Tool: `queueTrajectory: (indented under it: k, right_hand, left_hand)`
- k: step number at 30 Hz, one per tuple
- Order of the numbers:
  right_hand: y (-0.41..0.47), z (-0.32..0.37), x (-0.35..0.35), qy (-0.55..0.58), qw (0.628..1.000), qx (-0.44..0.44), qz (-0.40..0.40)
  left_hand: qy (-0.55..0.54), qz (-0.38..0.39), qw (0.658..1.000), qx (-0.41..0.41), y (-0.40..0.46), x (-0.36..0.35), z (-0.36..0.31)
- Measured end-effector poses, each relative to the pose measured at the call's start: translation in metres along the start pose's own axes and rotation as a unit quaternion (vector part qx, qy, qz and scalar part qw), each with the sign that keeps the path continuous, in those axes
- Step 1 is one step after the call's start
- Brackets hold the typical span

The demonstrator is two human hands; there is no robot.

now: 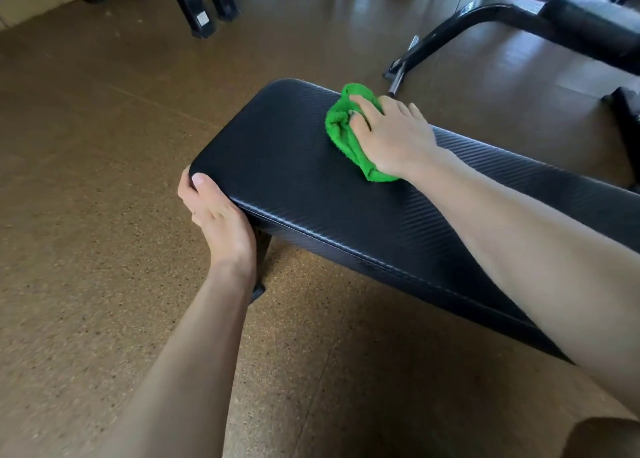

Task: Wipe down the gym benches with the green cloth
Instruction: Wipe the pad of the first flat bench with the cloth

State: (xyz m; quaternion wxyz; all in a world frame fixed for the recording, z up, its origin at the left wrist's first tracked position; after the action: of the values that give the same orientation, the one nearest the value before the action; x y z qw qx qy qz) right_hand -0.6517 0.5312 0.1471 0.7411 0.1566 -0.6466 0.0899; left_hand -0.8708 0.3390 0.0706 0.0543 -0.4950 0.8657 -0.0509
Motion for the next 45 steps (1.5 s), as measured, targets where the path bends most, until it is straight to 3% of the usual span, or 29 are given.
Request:
queueTrajectory:
  k: [4,7,13,16,21,25,28,32,36,42,45]
  right_hand:
    - [-0.059,-0.031,0.008,-0.053,0.997,-0.043,0.033]
    - [-0.057,-0.021,0.012,-0.107,0.993,-0.042,0.039]
    - [-0.014,0.105,-0.010,0.023,0.993,0.104,0.048]
    - [-0.002,0.128,-0.013,0.051,0.992,0.113,0.035]
    - [0.018,0.092,-0.008,0.041,0.995,0.094,0.003]
    - [0.022,0.008,0.007,0.006,1.000,0.016,0.014]
    - [-0.007,-0.050,0.013,-0.055,0.997,0.019,0.048]
    - [-0.029,-0.100,0.018,-0.097,0.994,-0.040,0.028]
    - [-0.011,-0.091,0.010,-0.061,0.994,-0.088,0.006]
    - [0.038,0.009,-0.004,-0.016,0.998,-0.061,-0.006]
    - [0.039,0.022,-0.006,0.000,0.999,-0.045,-0.010]
  left_hand:
    - [0.000,0.013,1.000,0.009,0.000,0.000,0.001]
    - [-0.001,0.009,1.000,0.012,-0.001,0.000,-0.001]
    - [0.026,-0.020,0.999,-0.022,0.000,0.003,-0.003]
    - [0.039,-0.020,0.999,-0.026,0.001,0.002,-0.001]
    - [0.021,-0.025,0.999,-0.015,0.001,0.002,-0.002]
    - [0.004,-0.020,1.000,0.001,-0.002,0.001,-0.003]
    - [-0.003,-0.022,1.000,0.009,-0.005,0.000,-0.004]
    - [-0.011,-0.024,1.000,0.018,-0.005,0.001,-0.004]
    - [-0.014,-0.029,0.999,0.014,-0.003,-0.001,-0.004]
    - [-0.013,-0.045,0.999,-0.010,-0.002,0.001,-0.002]
    - [-0.009,-0.038,0.999,-0.013,-0.003,0.001,-0.004]
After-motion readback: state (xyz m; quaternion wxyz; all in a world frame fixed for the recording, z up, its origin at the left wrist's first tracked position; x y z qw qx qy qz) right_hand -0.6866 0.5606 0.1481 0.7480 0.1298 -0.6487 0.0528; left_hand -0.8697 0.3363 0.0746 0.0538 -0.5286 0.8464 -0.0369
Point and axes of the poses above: each hand's wrist, its own y-axis towards the middle knuckle, its own x-axis out of the back of the hand, z = x × y, the point moved 9 cm from there along y, towards the middle knuckle, and after that the axes turned 7 degrees about -z, right-handed, at the moved point
